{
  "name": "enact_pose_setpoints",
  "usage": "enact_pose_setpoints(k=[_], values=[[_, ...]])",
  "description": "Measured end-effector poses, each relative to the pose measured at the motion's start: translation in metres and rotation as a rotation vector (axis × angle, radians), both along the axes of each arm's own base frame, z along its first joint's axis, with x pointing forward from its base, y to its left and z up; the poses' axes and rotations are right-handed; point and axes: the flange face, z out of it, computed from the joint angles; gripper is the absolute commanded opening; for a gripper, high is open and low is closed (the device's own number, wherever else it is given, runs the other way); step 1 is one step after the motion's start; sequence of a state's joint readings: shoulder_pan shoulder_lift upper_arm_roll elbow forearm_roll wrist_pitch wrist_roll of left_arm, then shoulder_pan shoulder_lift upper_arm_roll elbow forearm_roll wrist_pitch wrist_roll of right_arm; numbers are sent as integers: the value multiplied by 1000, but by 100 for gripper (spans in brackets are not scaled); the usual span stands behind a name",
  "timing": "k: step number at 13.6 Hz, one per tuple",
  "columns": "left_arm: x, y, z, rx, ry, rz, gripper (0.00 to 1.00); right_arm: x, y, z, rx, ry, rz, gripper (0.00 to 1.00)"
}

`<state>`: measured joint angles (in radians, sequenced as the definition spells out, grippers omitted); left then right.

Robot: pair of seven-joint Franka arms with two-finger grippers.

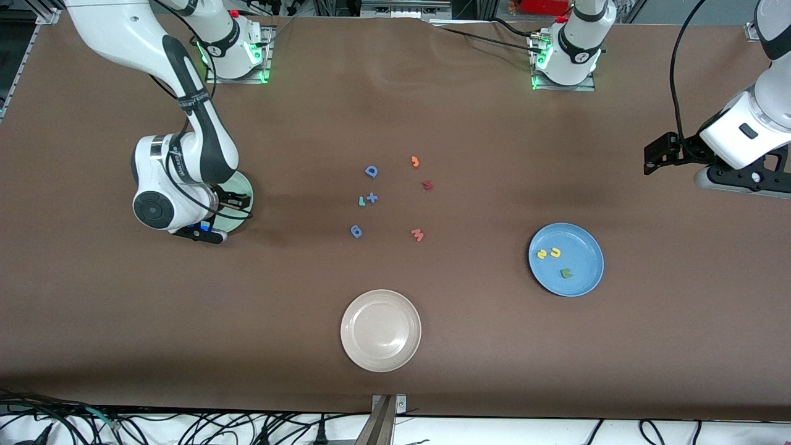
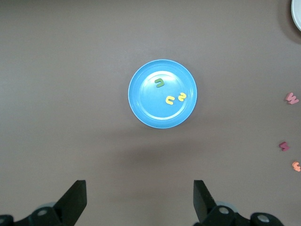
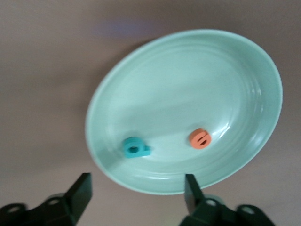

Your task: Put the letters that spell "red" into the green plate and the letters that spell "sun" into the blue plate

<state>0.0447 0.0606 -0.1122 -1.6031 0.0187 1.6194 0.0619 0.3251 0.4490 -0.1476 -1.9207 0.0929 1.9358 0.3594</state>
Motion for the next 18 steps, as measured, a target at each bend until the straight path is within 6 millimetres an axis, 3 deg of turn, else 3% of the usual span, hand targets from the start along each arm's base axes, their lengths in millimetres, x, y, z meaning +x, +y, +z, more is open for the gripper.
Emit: enact_pose_setpoints(k=[5,7,10,12,15,18], values=[[0,-1,1,0,-3,-4,100,-4,137,47,-9,-117,-142,96],[0,-1,1,0,-3,-4,100,-12,178,43,7,-159,-198,94],[0,-1,1,-1,-3,-4,100,-26,228,10,44,-196,-284,80],[0,-1,1,-3,-2,-4,100,-35,252,-12,63,-207,-295,72],[0,-1,1,-4,-2,-2,100,-43,267,-29,73,-215,-296,54],[0,0,1,-4,-2,-1,100,-47,272,-35,73,-211,-287,54]])
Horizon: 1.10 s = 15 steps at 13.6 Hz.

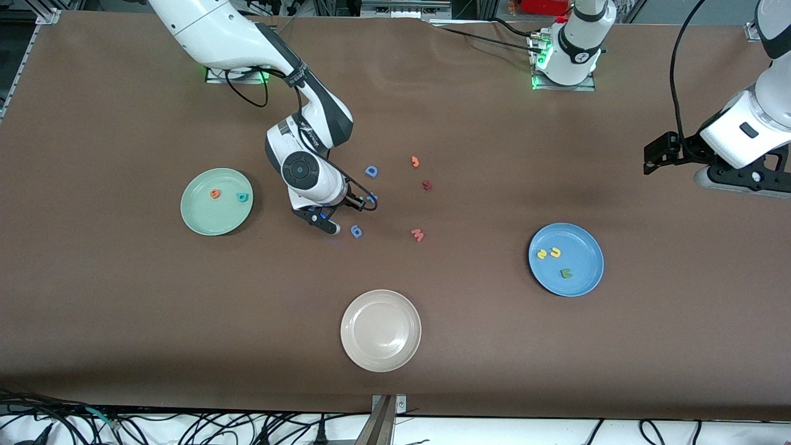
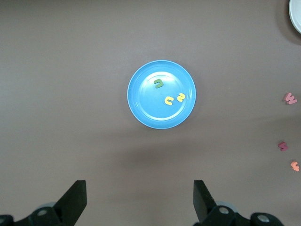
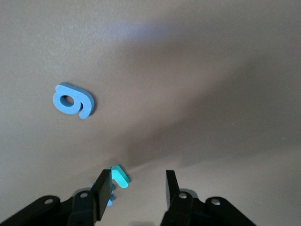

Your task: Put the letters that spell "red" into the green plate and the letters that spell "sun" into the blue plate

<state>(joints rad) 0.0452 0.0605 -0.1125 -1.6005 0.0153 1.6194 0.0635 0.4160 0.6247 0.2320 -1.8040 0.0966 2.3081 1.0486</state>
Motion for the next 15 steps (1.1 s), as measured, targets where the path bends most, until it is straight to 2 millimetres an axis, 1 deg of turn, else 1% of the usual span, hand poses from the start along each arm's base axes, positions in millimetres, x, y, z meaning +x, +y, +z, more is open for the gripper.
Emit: enact_pose_setpoints(k=[3,5,10,15], values=[[0,0,0,0,0,0,100,-11,21,-2,19,-30,29,54],[0,0,0,0,0,0,100,-14,29,-7,30,-47,41,54],[0,0,0,0,0,0,100,-19,31,-18,-12,-77,117,54],[0,1,2,0,-4,2,100,-19,31,-18,-31,-96,151,54]])
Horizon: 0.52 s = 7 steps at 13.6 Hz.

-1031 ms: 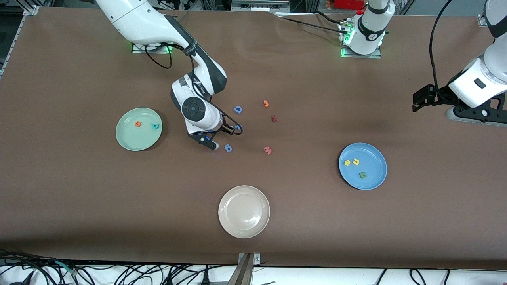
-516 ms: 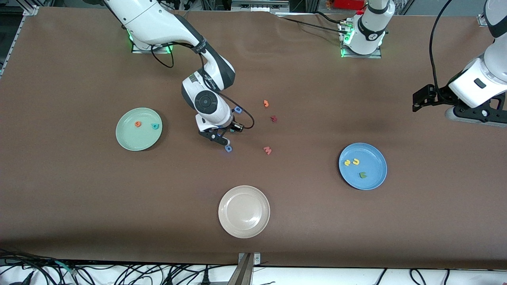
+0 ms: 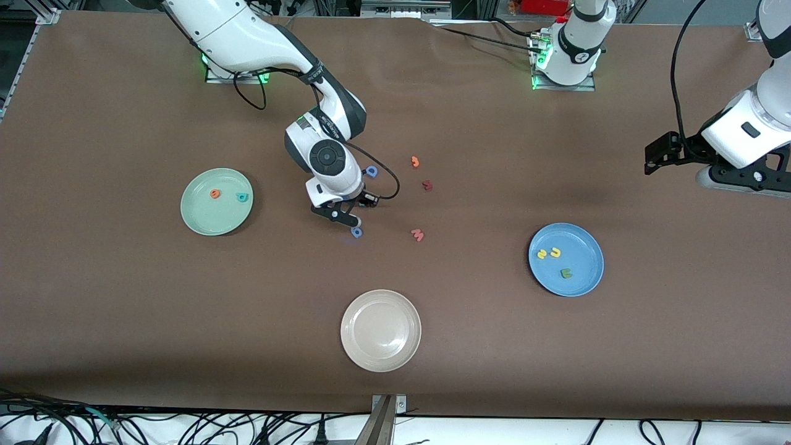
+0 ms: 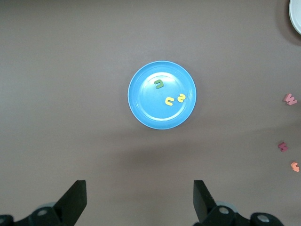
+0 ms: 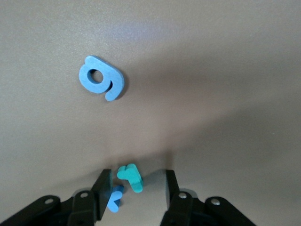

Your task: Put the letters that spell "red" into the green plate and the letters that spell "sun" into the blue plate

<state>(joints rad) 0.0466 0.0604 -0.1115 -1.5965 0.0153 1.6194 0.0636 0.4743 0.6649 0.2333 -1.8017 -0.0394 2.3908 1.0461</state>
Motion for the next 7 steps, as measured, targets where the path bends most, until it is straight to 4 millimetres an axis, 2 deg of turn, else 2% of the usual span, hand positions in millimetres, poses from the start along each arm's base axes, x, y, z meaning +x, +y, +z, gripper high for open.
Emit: enact_pose_setpoints(k=[3,7], values=[[0,0,1,0,-3,1,100,0,0,-1,-6,-4,10,53],[0,1,1,0,-3,3,100,-1,-1,-6,-9,1,11,45]])
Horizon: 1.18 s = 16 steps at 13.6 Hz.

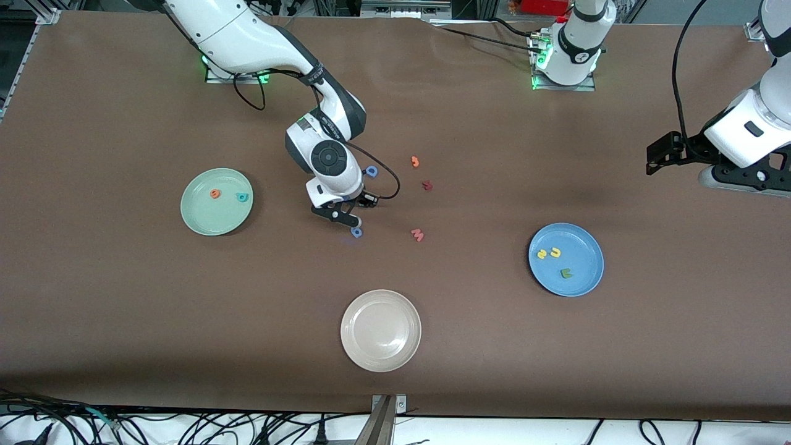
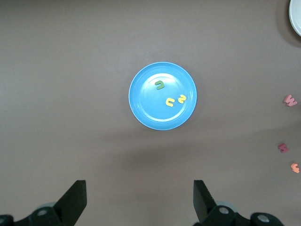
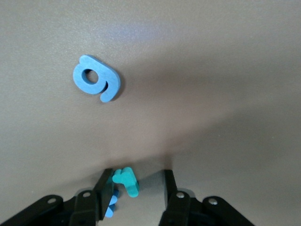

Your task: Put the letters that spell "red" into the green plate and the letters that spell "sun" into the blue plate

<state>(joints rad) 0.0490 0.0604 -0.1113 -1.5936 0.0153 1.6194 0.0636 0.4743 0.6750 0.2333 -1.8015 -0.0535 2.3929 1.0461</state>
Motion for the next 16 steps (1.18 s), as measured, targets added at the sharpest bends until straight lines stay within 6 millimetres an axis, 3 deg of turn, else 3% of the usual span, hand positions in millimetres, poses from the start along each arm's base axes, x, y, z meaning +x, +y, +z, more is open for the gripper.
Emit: enact_pose_setpoints(k=[6,12,14,16], values=[[0,2,0,0,0,10,100,2,1,2,5,-6,-1,7],[0,-2,-1,0,2,18,100,4,0,4,5,-9,-4,5],[1,-1,4,-1,-11,22,100,18,-16,14,-18,6,-16,5],[3,1,22,-4,-48,26,100,38,-40,39,-52,45,1,5]])
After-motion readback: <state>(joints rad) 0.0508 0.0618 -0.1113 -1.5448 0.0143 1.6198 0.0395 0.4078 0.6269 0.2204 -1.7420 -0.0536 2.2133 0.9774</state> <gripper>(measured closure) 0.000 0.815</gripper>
